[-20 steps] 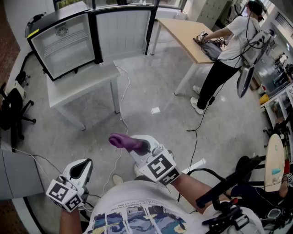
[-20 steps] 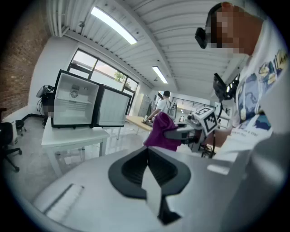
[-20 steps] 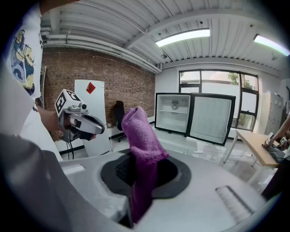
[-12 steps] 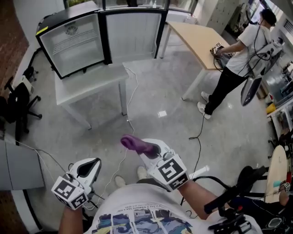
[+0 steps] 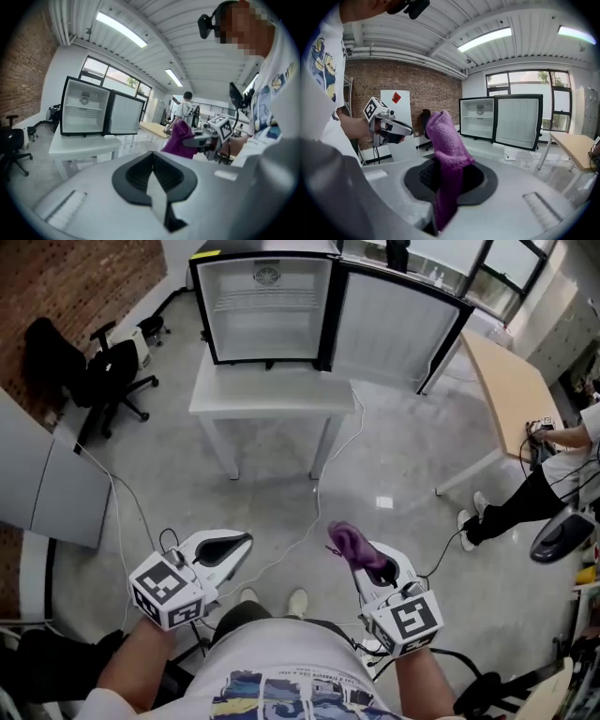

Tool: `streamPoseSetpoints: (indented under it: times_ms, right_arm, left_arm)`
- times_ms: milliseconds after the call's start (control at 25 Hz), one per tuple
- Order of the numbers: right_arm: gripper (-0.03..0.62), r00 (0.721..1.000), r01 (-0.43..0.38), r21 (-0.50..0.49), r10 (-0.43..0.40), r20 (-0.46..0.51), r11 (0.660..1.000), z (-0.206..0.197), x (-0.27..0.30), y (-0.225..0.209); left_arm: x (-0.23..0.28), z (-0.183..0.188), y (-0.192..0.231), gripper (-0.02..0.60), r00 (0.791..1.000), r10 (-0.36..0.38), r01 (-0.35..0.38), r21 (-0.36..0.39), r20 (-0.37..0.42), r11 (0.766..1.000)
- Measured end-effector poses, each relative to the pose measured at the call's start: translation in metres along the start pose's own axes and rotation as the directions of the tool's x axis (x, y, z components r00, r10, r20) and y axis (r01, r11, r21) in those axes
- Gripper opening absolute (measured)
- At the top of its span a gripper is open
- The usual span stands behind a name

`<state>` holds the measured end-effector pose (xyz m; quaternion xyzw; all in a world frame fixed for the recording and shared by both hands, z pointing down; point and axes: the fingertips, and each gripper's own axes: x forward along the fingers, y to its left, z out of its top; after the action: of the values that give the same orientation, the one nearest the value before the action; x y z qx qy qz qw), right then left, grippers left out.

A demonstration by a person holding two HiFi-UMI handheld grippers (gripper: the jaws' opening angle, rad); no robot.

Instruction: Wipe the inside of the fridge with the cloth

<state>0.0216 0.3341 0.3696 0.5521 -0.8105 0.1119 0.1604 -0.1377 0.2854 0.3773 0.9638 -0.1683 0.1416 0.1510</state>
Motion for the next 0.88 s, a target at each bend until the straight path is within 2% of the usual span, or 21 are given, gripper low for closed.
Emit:
streamPoseSetpoints:
  times_ms: [200, 280, 400, 560, 760, 880]
  right_arm:
    - [0.054, 0.998, -0.059, -0.007, 0.059, 0.010, 0.998, -0.007, 0.011, -0.022]
    - [0.054, 0.997, -0.078, -0.004, 0.078, 0.000, 0.997, -0.010, 0.015, -0.025]
    - [0.054, 0.996, -0.093, 0.010, 0.093, 0.005, 0.996, -0.007, 0.023, -0.028]
    - [0.054, 0.996, -0.086, 0.019, 0.085, 0.016, 0.996, 0.012, 0.047, -0.033]
    - [0.054, 0.990, -0.133, -0.042, 0.135, 0.032, 0.990, 0.040, 0.097, -0.029]
    - [0.054, 0.989, -0.140, -0.072, 0.143, 0.035, 0.988, 0.065, 0.130, -0.023]
  left_arm:
    - [0.012, 0.006, 0.005, 0.006, 0.995, 0.097, -0.097, -0.013, 0.029, 0.995]
    - [0.012, 0.002, 0.002, 0.006, 0.994, 0.105, -0.105, -0.036, 0.015, 0.994]
    - [0.014, -0.003, 0.002, 0.006, 0.995, 0.096, -0.097, -0.046, -0.017, 0.994]
    - [0.027, 0.014, 0.016, 0.006, 0.997, 0.071, -0.071, -0.035, 0.000, 0.997]
    - [0.039, 0.036, 0.051, 0.006, 1.000, 0.004, -0.003, -0.010, 0.030, 1.000]
    - [0.033, 0.048, 0.081, 0.006, 0.999, 0.001, -0.001, 0.008, 0.044, 1.000]
